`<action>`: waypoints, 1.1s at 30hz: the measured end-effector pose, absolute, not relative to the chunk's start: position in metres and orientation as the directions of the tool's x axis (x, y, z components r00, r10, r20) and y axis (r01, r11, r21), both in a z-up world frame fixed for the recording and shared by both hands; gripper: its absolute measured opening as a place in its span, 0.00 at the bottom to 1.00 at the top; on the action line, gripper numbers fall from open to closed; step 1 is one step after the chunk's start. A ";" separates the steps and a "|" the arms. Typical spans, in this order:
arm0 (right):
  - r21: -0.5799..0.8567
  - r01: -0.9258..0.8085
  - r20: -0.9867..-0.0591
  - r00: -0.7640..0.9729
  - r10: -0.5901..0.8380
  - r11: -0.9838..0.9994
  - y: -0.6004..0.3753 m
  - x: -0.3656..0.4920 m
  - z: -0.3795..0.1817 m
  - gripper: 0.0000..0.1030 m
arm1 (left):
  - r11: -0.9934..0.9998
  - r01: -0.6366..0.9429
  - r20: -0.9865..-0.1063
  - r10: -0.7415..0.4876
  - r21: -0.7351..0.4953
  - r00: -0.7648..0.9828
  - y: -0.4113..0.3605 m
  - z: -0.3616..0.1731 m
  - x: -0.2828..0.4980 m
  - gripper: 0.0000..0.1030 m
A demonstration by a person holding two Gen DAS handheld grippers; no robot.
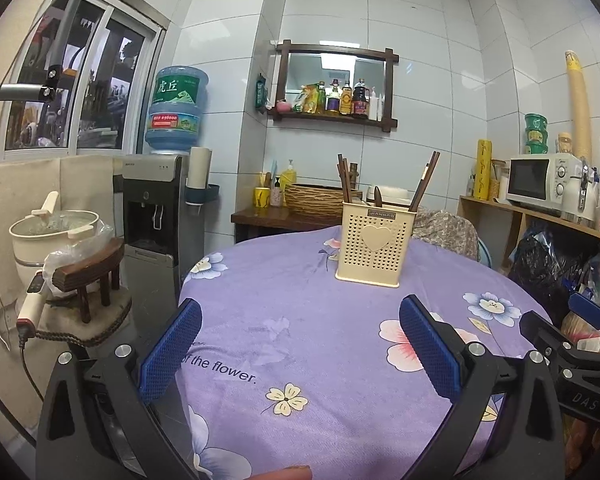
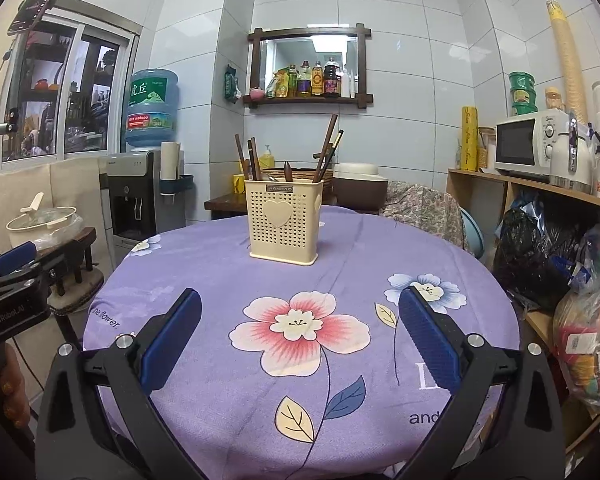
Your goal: Organize utensils
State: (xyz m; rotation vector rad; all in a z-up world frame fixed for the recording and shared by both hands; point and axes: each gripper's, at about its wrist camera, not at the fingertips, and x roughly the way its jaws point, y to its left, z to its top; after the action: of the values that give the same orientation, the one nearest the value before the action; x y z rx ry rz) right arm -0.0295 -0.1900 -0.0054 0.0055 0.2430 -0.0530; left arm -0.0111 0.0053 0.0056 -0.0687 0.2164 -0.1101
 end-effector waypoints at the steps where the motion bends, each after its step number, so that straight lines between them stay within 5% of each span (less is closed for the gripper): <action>1: -0.003 0.055 -0.239 0.970 -0.054 0.998 -0.190 -0.029 -0.005 0.94 | 0.992 0.103 -0.209 -0.117 -0.080 0.971 0.005 0.006 -0.011 0.95; 33: 0.010 0.069 -0.250 0.966 -0.064 0.998 -0.191 -0.032 -0.007 0.94 | 0.991 0.122 -0.202 -0.129 -0.049 0.971 0.002 0.008 -0.017 0.95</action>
State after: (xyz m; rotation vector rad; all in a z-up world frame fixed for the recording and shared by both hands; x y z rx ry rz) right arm -0.0324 -0.1909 -0.0070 0.0190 0.2518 -0.0673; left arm -0.0173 0.0019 0.0082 -0.0358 0.2067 -0.1270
